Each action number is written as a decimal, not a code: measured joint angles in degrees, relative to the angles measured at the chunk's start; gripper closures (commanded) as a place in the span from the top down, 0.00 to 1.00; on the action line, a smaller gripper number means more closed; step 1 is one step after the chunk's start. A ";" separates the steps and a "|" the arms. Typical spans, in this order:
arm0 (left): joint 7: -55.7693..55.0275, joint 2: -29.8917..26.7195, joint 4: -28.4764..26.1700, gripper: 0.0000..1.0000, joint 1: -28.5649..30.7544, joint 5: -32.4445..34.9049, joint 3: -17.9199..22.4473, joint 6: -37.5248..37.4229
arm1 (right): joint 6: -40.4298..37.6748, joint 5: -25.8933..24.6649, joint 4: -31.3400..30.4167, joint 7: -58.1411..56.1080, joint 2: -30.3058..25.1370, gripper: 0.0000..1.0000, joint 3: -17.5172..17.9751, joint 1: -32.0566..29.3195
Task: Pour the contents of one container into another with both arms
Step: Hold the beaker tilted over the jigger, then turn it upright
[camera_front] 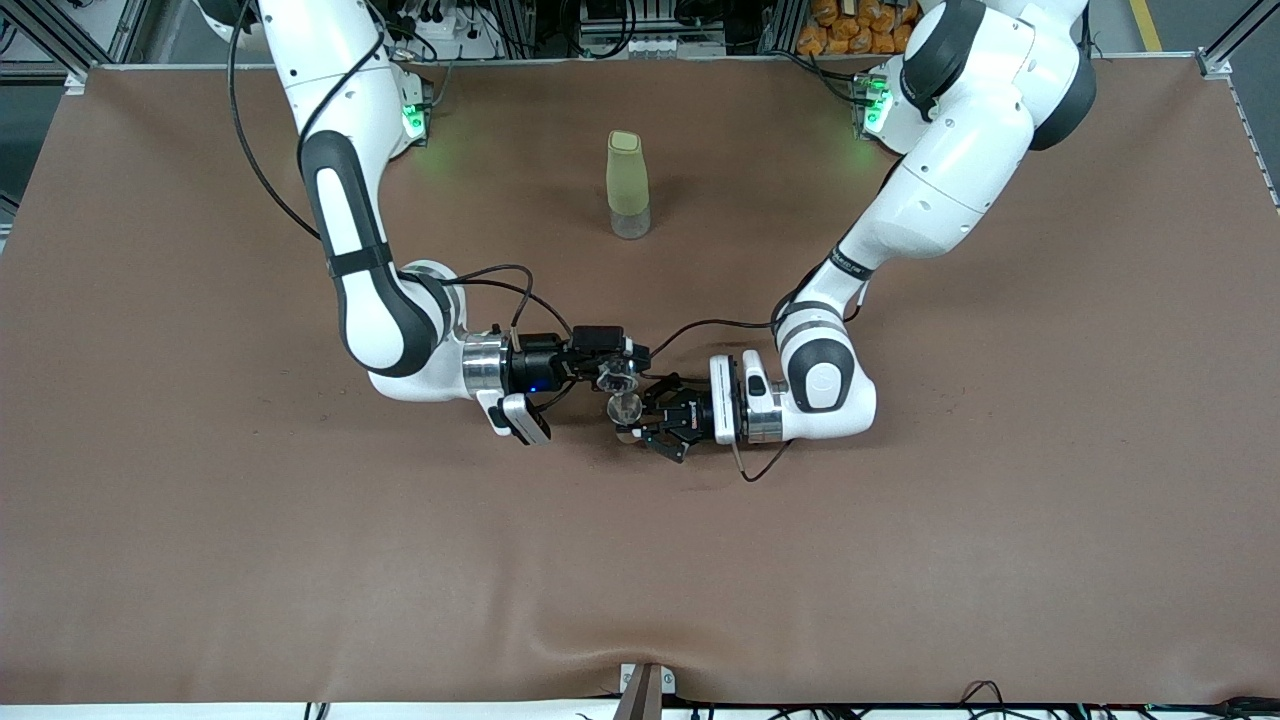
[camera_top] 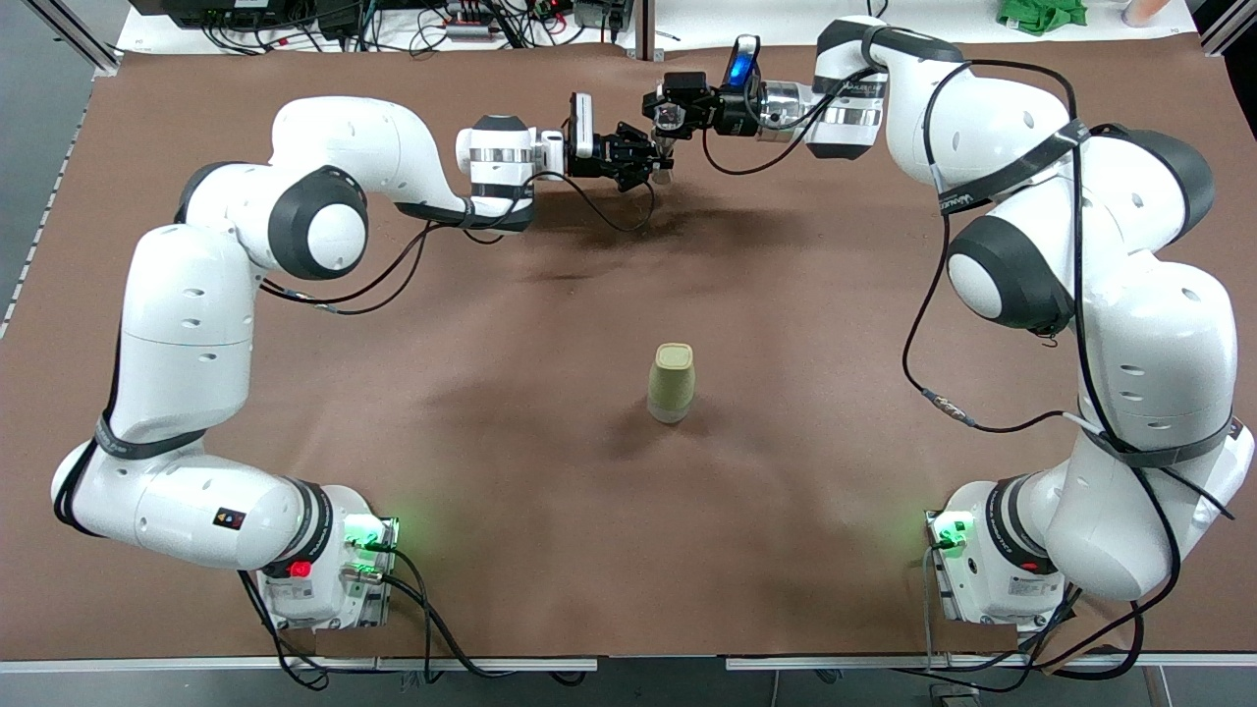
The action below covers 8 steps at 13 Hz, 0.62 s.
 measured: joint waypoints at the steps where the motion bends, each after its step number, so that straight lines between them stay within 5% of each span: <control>1: 0.00 0.14 0.00 0.00 -0.05 -0.04 0.00 0.00 | 0.00 0.00 0.04 0.74 0.00 0.00 -0.02 -0.06; 8: 0.00 0.62 0.00 0.00 -0.07 -0.13 0.00 0.00 | -0.02 0.00 0.07 4.87 0.00 0.00 -0.04 -0.28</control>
